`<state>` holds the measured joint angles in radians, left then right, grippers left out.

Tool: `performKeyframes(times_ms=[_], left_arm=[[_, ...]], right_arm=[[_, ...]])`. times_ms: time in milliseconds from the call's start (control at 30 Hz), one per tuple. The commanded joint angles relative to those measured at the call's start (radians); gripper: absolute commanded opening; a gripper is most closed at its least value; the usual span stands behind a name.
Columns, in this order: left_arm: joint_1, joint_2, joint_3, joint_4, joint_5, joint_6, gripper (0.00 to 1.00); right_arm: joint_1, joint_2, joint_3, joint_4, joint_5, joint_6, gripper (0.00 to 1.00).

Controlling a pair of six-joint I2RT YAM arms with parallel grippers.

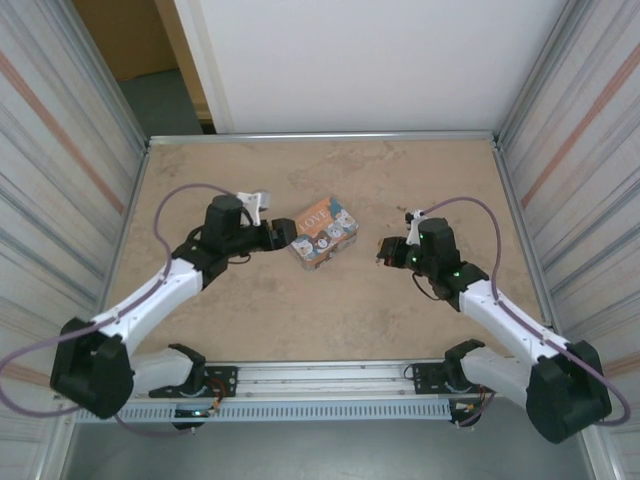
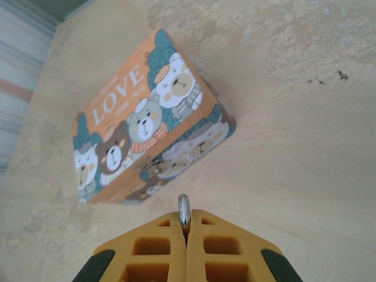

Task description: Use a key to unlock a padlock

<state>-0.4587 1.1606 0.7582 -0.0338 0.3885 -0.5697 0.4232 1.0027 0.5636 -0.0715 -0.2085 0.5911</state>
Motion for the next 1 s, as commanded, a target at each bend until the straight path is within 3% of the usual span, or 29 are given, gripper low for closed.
performKeyframes(times_ms=[0,233,533,967], left_arm=[[0.028,-0.106,-0.076,-0.054,-0.08,0.06,0.61],[0.075,-0.371,-0.251,-0.116,-0.194,0.064,0.66],[0.113,-0.656,-0.367,-0.272,-0.303,0.069,0.72],[0.121,-0.814,-0.423,-0.369,-0.396,0.064,0.77]], right_arm=[[0.028,-0.065,0.073,-0.237,-0.018,-0.093,0.0],[0.136,-0.09,0.169,-0.528,0.022,-0.169,0.0],[0.186,0.039,0.263,-0.801,0.019,-0.087,0.0],[0.279,0.264,0.247,-0.767,0.001,-0.083,0.0]])
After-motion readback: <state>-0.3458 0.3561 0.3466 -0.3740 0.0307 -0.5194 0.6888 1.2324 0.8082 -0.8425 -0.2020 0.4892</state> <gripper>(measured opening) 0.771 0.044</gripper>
